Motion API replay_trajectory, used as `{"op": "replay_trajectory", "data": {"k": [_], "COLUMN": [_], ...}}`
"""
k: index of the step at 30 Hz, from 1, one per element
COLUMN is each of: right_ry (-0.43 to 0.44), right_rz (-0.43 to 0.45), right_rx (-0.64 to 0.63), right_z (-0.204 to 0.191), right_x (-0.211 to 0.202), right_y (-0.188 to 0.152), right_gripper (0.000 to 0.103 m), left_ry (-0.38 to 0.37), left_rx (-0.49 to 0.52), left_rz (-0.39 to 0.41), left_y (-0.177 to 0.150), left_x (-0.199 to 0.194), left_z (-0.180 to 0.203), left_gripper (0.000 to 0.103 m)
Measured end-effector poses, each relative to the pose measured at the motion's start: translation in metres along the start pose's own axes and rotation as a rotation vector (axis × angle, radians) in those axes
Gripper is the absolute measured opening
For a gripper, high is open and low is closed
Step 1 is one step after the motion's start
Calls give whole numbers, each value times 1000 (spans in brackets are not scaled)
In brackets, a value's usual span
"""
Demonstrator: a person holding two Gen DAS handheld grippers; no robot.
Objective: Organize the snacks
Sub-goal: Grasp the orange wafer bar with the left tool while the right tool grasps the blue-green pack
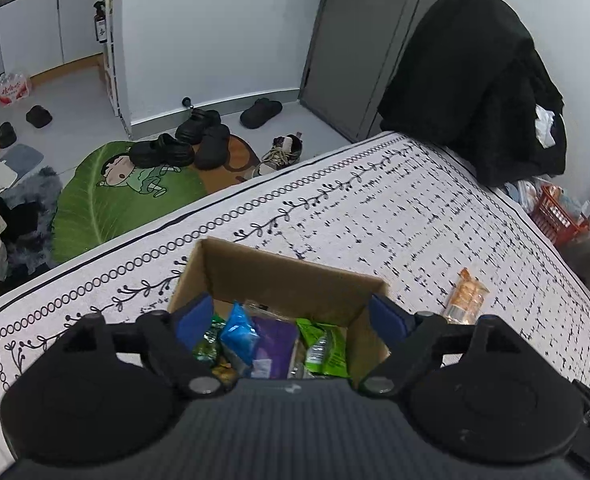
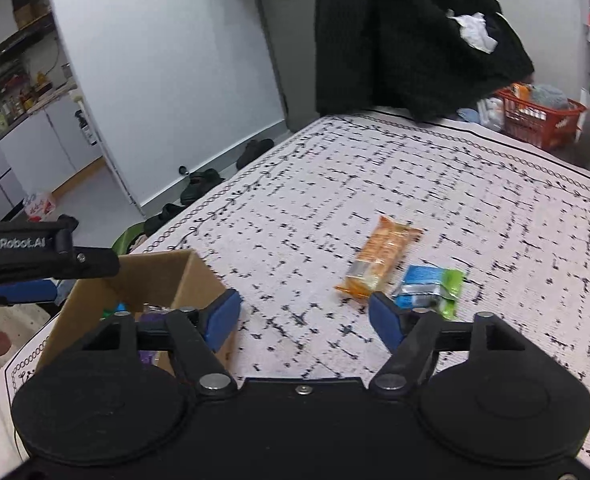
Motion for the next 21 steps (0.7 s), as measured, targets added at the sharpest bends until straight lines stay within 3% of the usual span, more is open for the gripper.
{"op": "replay_trajectory", "data": {"k": [9,15,18,21], "right_ry": [-24,-69,-80,-100], "right_rz": [9,23,25,15], "right_rx": [67,102,128,166], "right_z": [30,53,65,79], "right_x": [-3,-3,-1,4], "right_y": [7,11,13,15], "right_gripper": [92,103,103,103], "left_ry": [-3,-17,-27,-53], "left_rx": [71,120,128,143], "left_rz": [6,22,31,30], "left_y": [3,8,12,14], "left_x": [0,2,5,11], "left_z": [34,60,71,85], "left_gripper": [87,96,103,103]}}
Point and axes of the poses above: each gripper's, at about its wrist camera, not at the fingertips, and x roughly the way its jaws point, z to its right, y to its top, the point moved 5 cm from there along x, roughly the way its jaws point, and after that the axes turned 11 degrees about x, right-handed, at the moved point
